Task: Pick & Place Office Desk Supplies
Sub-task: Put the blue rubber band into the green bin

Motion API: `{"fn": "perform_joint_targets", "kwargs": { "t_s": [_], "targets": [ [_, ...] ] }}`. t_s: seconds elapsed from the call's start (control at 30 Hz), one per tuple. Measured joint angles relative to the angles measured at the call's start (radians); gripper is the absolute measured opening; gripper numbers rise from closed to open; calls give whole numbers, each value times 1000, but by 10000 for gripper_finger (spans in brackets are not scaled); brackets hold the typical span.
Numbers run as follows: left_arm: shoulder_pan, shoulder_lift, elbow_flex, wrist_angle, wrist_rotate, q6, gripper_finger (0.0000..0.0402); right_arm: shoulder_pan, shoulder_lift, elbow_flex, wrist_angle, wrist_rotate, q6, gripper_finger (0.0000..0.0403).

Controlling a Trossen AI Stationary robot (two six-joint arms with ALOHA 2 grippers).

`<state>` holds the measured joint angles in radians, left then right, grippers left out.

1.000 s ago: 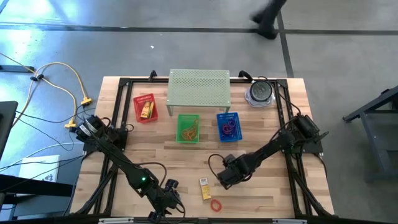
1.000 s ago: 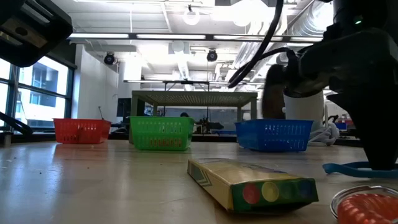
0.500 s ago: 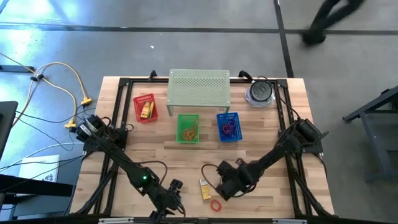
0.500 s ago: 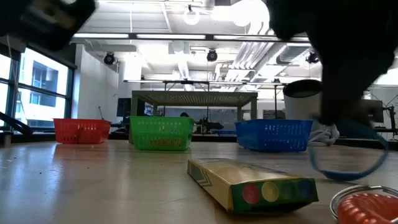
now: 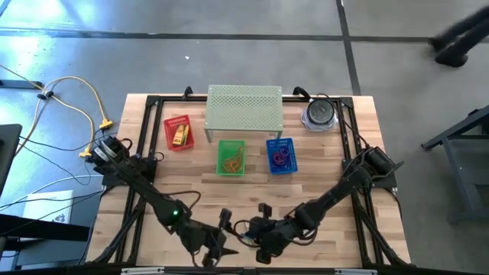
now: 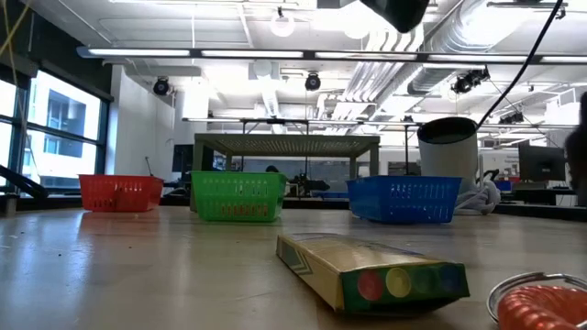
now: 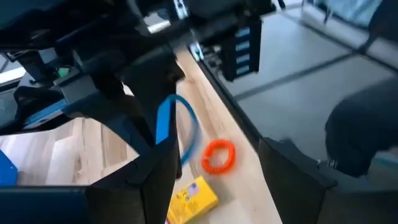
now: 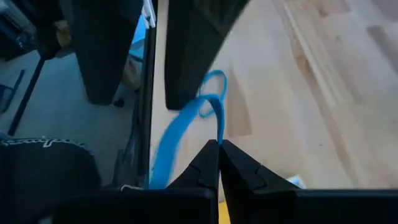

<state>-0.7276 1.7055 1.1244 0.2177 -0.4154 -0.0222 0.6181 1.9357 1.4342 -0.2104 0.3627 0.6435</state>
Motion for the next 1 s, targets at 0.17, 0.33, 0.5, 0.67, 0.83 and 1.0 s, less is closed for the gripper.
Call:
{"fn": "perform_joint_targets", "kwargs": {
  "t_s": [0.17, 0.33, 0.5, 0.67, 0.83, 1.0],
  "targets": [
    [11, 0, 0, -4, -5, -19, 216, 5, 0, 0, -8, 2, -23, 3],
    [10, 0, -1, -1, -30, -11, 216, 10, -1, 0, -13, 2, -24, 3],
    [4, 0, -1, 15, -90, 29, 216, 17, -1, 0, -12, -2, -35, 3],
    [5, 0, -1, 26, -91, 48, 216, 17, -2, 0, -10, -1, -38, 3],
    [6, 0, -1, 25, -91, 47, 216, 17, -2, 0, -10, 0, -39, 3],
    [6, 0, -1, 18, -91, 49, 216, 15, -3, 0, -9, 5, -39, 3]
  ]
}}
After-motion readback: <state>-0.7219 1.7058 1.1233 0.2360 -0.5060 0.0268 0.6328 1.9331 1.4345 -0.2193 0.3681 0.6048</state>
